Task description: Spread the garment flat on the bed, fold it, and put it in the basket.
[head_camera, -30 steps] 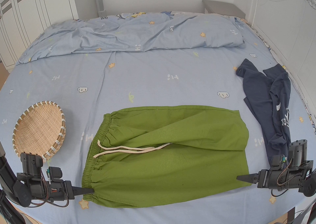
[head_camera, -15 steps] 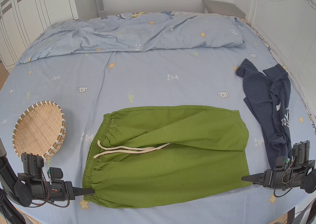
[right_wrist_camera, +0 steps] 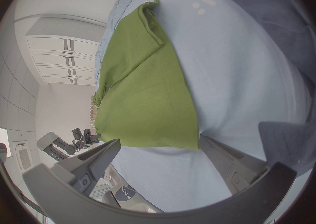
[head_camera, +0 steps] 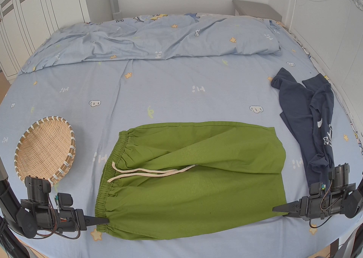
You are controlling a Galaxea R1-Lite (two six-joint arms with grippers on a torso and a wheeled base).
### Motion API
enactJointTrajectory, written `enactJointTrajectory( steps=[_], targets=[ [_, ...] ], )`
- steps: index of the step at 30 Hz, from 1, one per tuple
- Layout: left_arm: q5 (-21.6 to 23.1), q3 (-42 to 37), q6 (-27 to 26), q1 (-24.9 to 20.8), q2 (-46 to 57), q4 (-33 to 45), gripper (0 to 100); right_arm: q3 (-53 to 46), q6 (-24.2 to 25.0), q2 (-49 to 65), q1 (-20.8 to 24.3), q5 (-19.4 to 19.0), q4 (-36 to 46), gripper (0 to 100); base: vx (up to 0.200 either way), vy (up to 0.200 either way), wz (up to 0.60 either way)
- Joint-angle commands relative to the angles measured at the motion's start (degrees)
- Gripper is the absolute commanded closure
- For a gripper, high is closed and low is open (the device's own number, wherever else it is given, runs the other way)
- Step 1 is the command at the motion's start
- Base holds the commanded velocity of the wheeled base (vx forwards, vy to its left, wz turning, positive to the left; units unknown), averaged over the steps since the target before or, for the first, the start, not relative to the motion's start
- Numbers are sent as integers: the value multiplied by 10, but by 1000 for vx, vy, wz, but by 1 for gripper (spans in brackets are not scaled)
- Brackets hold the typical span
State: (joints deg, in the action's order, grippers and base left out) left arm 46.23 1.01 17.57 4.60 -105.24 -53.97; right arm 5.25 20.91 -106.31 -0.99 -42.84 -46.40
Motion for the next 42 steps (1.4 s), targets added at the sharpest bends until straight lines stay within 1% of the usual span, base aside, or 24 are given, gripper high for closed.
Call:
enactJointTrajectory(
  steps=[1, 4, 6, 7, 8, 15, 23, 24, 33, 39, 42],
  targets=[
    [0, -10, 0, 2, -1, -1, 100, 8, 2, -21, -5, -6, 1, 0, 0, 0, 0],
    [0, -10, 0, 2, -2, -1, 100, 23, 5, -35, -20, -25, 4, 0, 0, 0, 0],
    [0, -10, 0, 2, -2, -1, 100, 23, 5, -35, -20, -25, 4, 0, 0, 0, 0],
    [1, -10, 0, 2, -3, -1, 100, 32, 5, -48, -33, -44, 6, 0, 0, 0, 0],
    [1, -10, 0, 2, -8, -2, 100, 34, 5, -50, -37, -50, 6, 0, 0, 0, 0],
    [1, -10, 0, 2, -15, -10, 100, 49, 28, -52, -35, -52, 6, 0, 0, 0, 0],
    [4, -10, 0, 3, -15, -10, 100, 49, 30, -55, -34, -53, 5, 0, 0, 0, 0],
    [4, -10, 0, 3, -15, -10, 100, 49, 30, -55, -35, -53, 5, 100, 0, 0, 0],
    [3, -10, 0, 7, -20, -10, 100, 49, 30, -55, -41, -53, 6, 100, 0, 0, 0],
    [3, -10, 0, 21, -20, -11, 100, 46, 30, -54, -41, -53, 6, 100, 0, 0, 0],
    [3, -10, 3, 31, -15, 2, 100, 35, 29, -48, -40, -52, 9, 100, 0, 0, 0]
  ],
)
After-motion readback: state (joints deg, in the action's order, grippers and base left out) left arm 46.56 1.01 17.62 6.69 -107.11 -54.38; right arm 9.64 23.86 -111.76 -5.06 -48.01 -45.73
